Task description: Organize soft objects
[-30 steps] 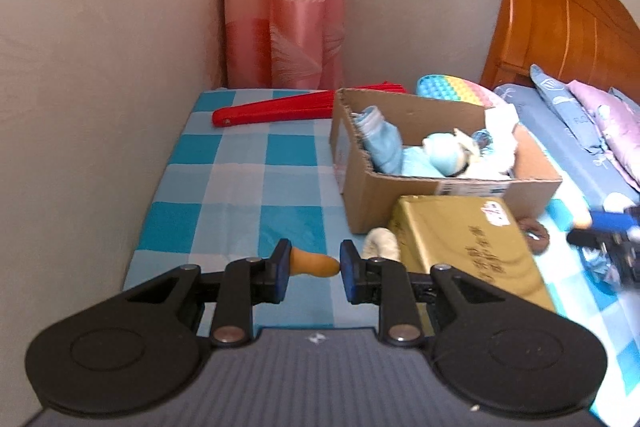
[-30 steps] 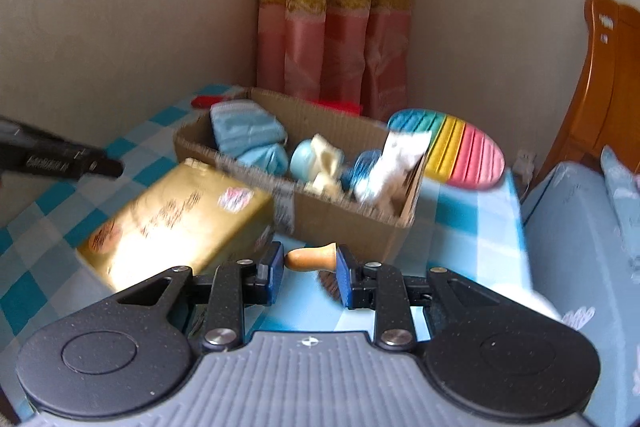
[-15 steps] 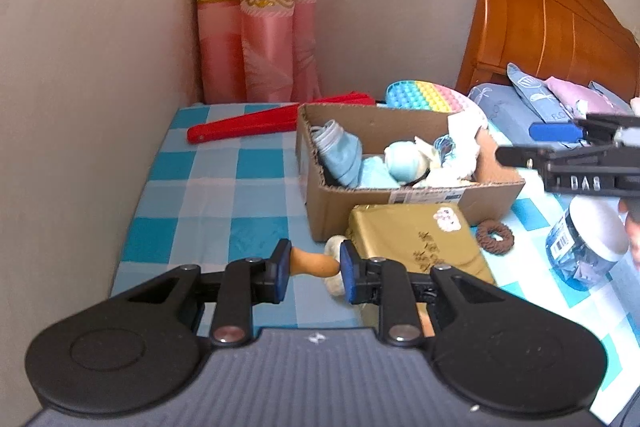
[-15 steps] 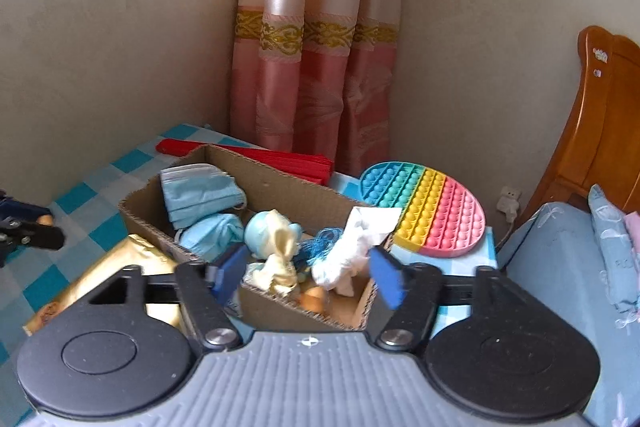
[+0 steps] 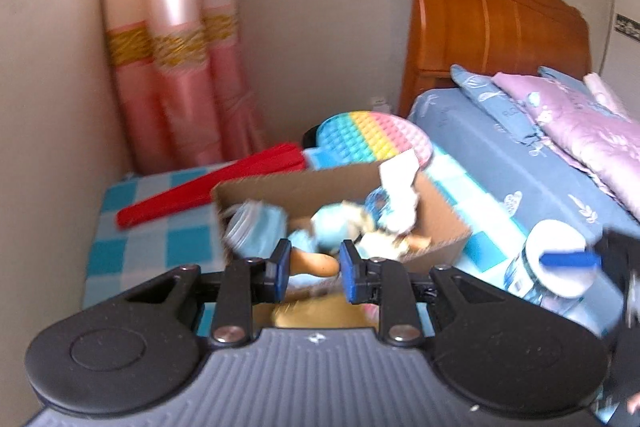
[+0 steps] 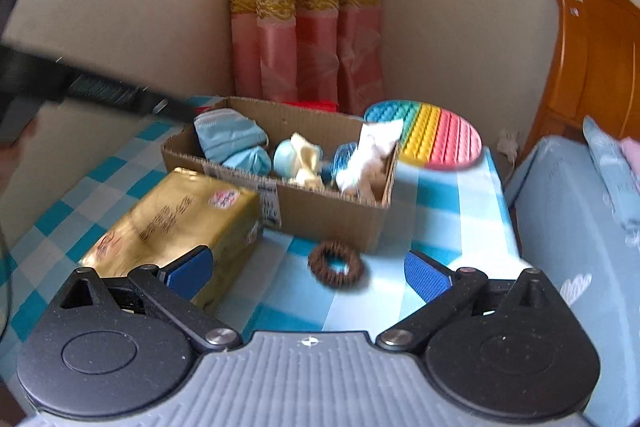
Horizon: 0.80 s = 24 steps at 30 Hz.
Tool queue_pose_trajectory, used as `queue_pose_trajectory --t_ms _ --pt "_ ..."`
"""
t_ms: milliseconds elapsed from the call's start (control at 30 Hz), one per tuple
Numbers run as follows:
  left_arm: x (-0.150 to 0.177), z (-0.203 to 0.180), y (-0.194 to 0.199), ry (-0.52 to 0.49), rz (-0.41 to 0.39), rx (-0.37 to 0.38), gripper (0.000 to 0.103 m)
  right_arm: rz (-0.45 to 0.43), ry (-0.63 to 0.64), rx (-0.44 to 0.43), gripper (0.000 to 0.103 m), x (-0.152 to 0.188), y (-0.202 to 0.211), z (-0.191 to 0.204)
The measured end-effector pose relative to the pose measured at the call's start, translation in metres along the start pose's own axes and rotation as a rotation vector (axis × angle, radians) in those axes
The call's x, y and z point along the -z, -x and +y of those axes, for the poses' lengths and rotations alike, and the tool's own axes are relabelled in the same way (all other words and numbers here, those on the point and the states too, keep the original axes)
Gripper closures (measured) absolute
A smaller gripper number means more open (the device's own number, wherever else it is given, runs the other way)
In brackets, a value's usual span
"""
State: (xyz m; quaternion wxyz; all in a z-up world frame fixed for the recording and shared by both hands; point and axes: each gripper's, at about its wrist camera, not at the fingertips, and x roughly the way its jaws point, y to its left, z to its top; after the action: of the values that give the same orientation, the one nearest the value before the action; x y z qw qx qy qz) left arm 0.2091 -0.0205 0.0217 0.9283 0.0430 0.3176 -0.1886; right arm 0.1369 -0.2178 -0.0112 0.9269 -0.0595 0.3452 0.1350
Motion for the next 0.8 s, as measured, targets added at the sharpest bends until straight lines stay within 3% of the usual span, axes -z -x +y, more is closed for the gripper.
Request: queue_pose_trajectory --t_ms 233,267,300,367,500,800 --pt "-0.028 -0.011 -0.037 -0.041 0.042 0.063 0.076 0.017 -0.015 0.039 0.0 0.01 0.007 0.0" --pt "-0.031 -0.012 -0.042 -0.041 0.05 0.069 0.064 0.015 -0.018 0.038 0.0 0.01 0.008 0.0" --pt "-0.032 -0.012 -0.045 -0.034 0.059 0.07 0.039 0.011 -0.023 0.037 0.0 0.009 0.009 -0.001" --pt "-0.034 -0.012 -0.046 -0.027 0.056 0.056 0.017 0.007 -0.029 0.032 0.0 0.008 0.01 -0.002" --pt "-0.032 -0.01 -0.036 -0.038 0.03 0.013 0.016 0.002 -0.019 0.03 0.0 0.008 0.012 0.0" --pt "-0.013 0.013 0.0 0.038 0.017 -0.083 0.011 -0.02 -0.01 0.017 0.0 0.006 0.023 0.007"
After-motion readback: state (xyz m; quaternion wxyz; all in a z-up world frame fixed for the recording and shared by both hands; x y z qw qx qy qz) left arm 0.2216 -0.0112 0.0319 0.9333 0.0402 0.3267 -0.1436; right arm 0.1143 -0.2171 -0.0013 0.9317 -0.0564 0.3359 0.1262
